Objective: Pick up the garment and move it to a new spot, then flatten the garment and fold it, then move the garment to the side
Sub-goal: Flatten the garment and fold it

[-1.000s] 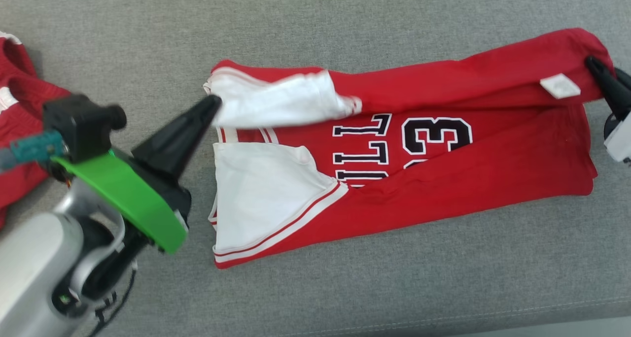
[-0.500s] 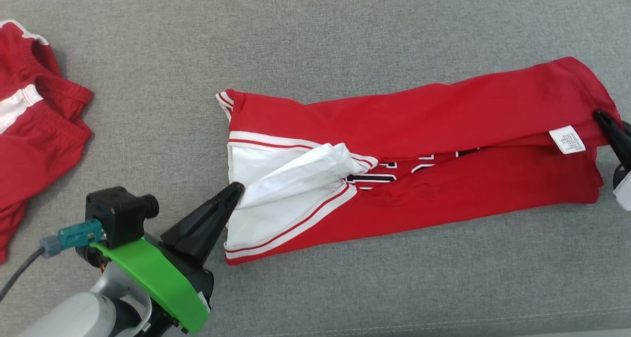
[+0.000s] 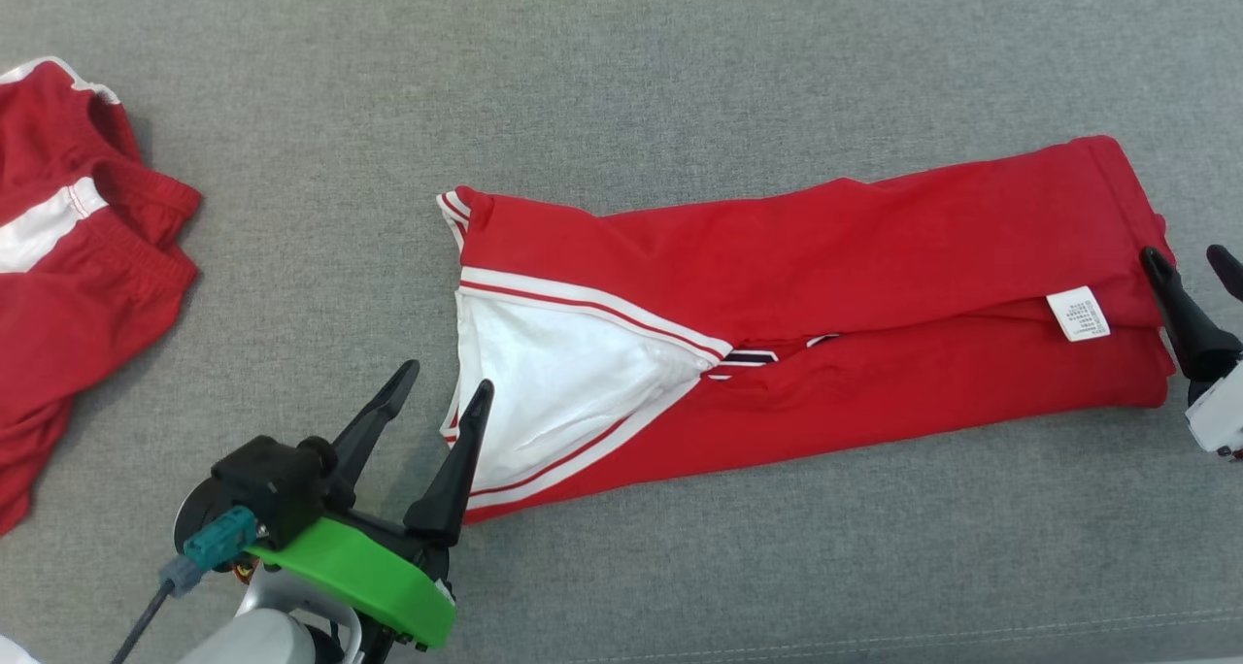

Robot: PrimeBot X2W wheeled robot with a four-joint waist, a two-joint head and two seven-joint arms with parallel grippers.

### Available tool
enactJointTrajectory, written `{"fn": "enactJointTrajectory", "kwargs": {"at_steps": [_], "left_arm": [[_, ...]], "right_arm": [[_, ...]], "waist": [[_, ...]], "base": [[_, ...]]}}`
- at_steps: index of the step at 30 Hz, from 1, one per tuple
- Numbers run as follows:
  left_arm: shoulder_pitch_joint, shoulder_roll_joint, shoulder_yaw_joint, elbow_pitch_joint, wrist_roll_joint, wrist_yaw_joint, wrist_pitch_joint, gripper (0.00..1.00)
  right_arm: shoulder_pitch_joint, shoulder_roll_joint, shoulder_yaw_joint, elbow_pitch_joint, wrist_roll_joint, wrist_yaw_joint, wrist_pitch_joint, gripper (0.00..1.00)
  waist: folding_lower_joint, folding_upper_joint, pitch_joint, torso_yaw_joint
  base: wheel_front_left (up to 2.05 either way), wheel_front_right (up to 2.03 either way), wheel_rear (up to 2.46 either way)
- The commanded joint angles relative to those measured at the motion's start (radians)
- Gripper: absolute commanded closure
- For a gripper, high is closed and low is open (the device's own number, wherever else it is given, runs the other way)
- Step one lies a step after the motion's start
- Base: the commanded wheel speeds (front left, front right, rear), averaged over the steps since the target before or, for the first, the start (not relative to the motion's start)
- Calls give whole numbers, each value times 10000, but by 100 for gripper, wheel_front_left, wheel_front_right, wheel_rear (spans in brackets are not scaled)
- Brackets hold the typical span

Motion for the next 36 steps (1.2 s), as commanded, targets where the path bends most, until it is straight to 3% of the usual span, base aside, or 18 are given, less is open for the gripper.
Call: {"fn": "enactJointTrajectory", "kwargs": {"at_steps": [1,8,12,25,36], "left_arm": [[244,-140,95,181,272,246,-313,0],[1173,-1213,943,881,1424,1241,-884,0],[1927,-2047,1925,929,2529,1370,-866,0],[3682,-4368,4204,984,5834,6,-860,0],[3991,-5203,4836,1275,7680,-853,-861,0]], "right_arm": [[281,173,-174,-106,-322,-7,-285,0],[1123,1414,-362,-451,-1179,-7,-1512,0],[1409,1943,-255,-183,-1340,-5,-1953,0],[1525,2611,-612,1296,-1117,-4,-2248,0],[569,2481,-1950,3144,-1823,-4,-1634,0]], "waist": [[0,0,-292,-70],[0,0,-1231,-99],[0,0,-1749,-43],[0,0,-2569,733],[0,0,-2612,1403]], "base": [[0,0,0],[0,0,0],[0,0,0],[0,0,0],[0,0,0]]}}
